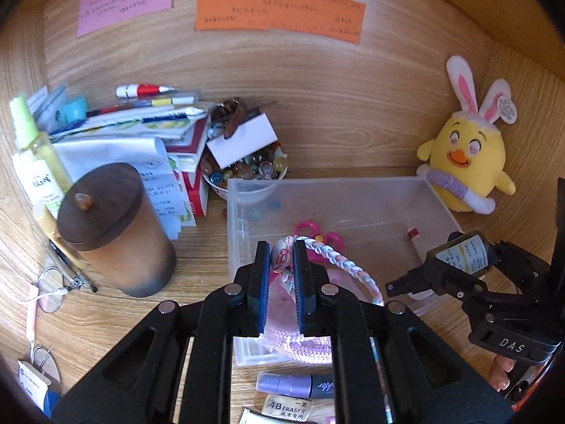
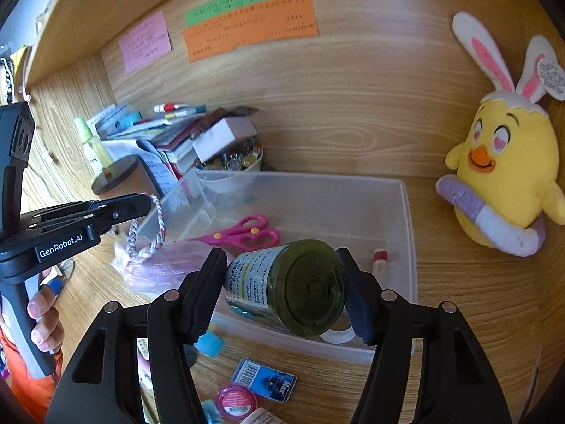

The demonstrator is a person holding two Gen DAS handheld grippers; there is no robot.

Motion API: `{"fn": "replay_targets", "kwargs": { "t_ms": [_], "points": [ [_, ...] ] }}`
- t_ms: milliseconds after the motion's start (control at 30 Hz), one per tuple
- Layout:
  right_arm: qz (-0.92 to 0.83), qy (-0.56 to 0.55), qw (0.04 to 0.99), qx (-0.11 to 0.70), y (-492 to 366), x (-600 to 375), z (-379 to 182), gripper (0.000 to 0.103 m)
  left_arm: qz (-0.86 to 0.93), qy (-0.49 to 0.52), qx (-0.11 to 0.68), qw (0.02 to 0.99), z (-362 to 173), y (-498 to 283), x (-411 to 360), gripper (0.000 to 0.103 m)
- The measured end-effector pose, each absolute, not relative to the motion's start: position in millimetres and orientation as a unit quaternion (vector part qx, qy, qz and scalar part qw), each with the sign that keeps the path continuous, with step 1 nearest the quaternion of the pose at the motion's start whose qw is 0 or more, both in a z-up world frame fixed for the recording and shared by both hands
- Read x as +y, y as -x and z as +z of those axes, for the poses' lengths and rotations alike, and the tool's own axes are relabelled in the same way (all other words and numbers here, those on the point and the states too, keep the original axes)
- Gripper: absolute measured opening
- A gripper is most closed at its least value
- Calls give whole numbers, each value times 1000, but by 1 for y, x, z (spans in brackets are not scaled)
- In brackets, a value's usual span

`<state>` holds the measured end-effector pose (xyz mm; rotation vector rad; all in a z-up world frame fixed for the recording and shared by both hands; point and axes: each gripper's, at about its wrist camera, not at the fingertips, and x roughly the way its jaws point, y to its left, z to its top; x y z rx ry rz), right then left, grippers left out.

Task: Organize objects
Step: 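Carry the braided cord and green bottle into the clear box and release both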

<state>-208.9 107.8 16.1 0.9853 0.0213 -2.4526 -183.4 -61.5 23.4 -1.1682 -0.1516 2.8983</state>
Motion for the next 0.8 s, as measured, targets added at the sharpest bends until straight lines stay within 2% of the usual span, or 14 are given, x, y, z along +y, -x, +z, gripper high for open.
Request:
{"fn": "replay_targets", "kwargs": {
  "t_ms": [300,433,567,733,767,800],
  "points": [
    [-885,-395,246,16,221,102,-3,59,917,395,-42,27,16,188,-53,13],
    [-891,-386,235,42,216,100,-1,60,920,388,-40,32,20,181,-51,30],
    [-894,-381,231,45,211,103,3,61,926,373,-34,37,28,170,-49,39],
    [-901,-365,228,54,198,107,14,63,935,353,-22,31,38,149,-46,72],
    [-903,-361,227,57,194,108,16,65,936,350,-19,29,39,144,-45,75],
    [-905,-356,226,62,189,109,19,67,937,347,-15,29,40,139,-45,82]
  ]
}}
